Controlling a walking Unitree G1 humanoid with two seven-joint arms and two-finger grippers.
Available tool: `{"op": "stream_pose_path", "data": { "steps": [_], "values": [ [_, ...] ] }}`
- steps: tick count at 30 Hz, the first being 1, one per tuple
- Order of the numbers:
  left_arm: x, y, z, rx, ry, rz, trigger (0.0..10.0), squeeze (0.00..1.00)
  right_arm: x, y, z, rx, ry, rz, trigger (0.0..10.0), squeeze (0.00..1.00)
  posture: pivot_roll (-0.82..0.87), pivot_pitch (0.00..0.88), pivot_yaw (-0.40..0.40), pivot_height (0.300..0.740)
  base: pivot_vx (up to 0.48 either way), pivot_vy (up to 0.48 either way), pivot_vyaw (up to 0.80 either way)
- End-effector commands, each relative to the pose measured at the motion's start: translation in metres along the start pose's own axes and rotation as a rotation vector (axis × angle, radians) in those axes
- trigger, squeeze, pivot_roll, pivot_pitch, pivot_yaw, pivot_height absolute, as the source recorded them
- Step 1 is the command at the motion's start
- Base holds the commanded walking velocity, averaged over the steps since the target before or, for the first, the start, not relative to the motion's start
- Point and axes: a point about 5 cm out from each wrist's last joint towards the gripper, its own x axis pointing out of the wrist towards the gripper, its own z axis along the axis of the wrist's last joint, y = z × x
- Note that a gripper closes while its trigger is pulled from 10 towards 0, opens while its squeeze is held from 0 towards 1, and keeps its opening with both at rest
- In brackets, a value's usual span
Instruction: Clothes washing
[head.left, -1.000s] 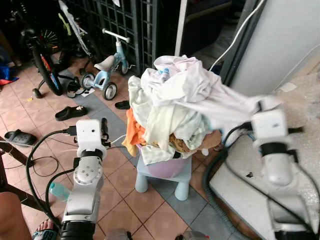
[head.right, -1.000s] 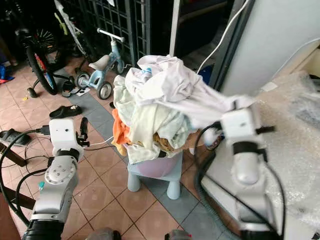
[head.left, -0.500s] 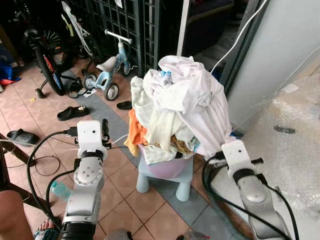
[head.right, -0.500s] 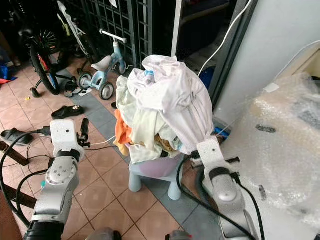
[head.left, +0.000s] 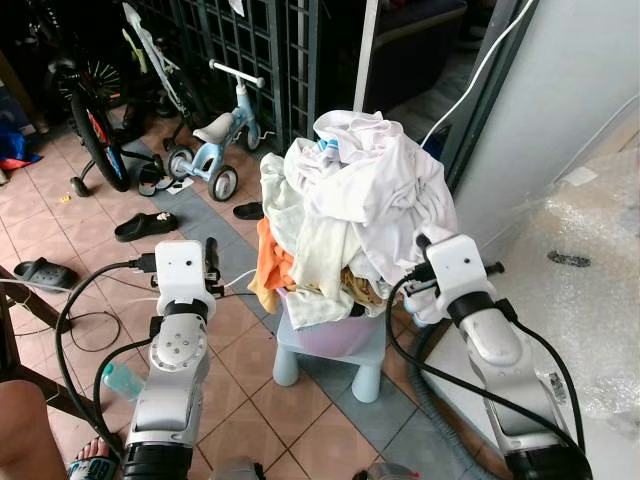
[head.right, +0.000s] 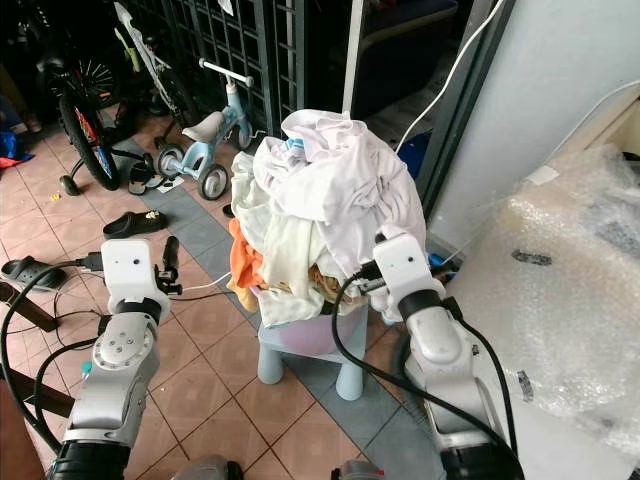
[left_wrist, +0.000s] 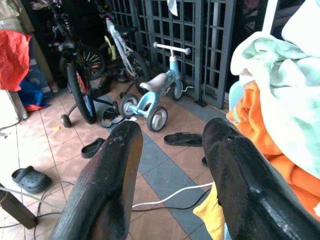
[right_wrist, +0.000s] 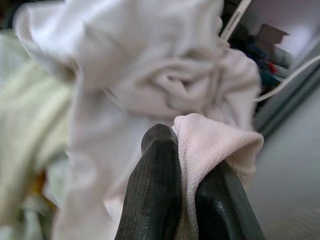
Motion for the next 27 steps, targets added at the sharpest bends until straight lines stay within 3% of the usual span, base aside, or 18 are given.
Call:
{"op": "stream_pose_path", "data": {
  "steps": [1,6,9,10,11,12,17,20,27],
  "values": [
    [0.002,-0.001,0.002,-0.002,-0.004,-0.005,10.0,0.0,0.006,0.003,0.007,0.05,-0.032,0.025,0.0,0.0,-0.06,0.0,-0.007,0.74,0.0,0.0,0.0],
    [0.001,0.0,0.002,-0.005,-0.005,-0.003,10.0,0.0,0.025,0.015,0.032,0.091,-0.146,0.075,0.0,0.0,-0.06,0.0,-0.008,0.74,0.0,0.0,0.0],
    [0.001,-0.001,0.003,-0.002,-0.009,-0.011,10.0,0.0,0.047,0.02,0.053,0.101,-0.206,0.081,0.0,0.0,-0.04,0.0,-0.01,0.74,0.0,0.0,0.0],
    [0.001,-0.001,0.004,-0.001,-0.011,-0.012,10.0,0.0,0.053,0.019,0.058,0.092,-0.218,0.073,4.9,0.53,-0.04,0.0,-0.012,0.74,0.0,0.0,0.0],
    [0.001,-0.001,0.004,-0.001,-0.011,-0.012,10.0,0.0,0.053,0.019,0.058,0.092,-0.218,0.073,4.9,0.53,-0.04,0.0,-0.012,0.74,0.0,0.0,0.0],
    [0.001,-0.001,0.005,0.0,-0.014,-0.011,10.0,0.0,0.064,0.014,0.068,0.112,-0.232,0.044,10.0,1.0,-0.03,0.0,-0.019,0.74,0.0,0.0,0.0],
    [0.0,0.003,0.005,0.002,-0.015,0.002,10.0,0.0,0.077,0.009,0.071,0.074,-0.205,0.013,10.0,1.0,-0.03,0.0,-0.023,0.74,0.0,0.0,0.0],
    [-0.002,0.002,0.003,0.002,-0.01,0.001,10.0,0.0,0.087,0.004,0.071,0.003,-0.18,-0.035,10.0,1.0,-0.02,0.0,-0.031,0.74,0.0,0.0,0.0],
    [-0.004,0.002,0.003,0.005,-0.003,0.001,10.0,0.0,0.101,0.012,0.06,-0.06,-0.054,-0.054,10.0,1.0,-0.01,0.0,-0.033,0.74,0.0,0.0,0.0]
  ]
}}
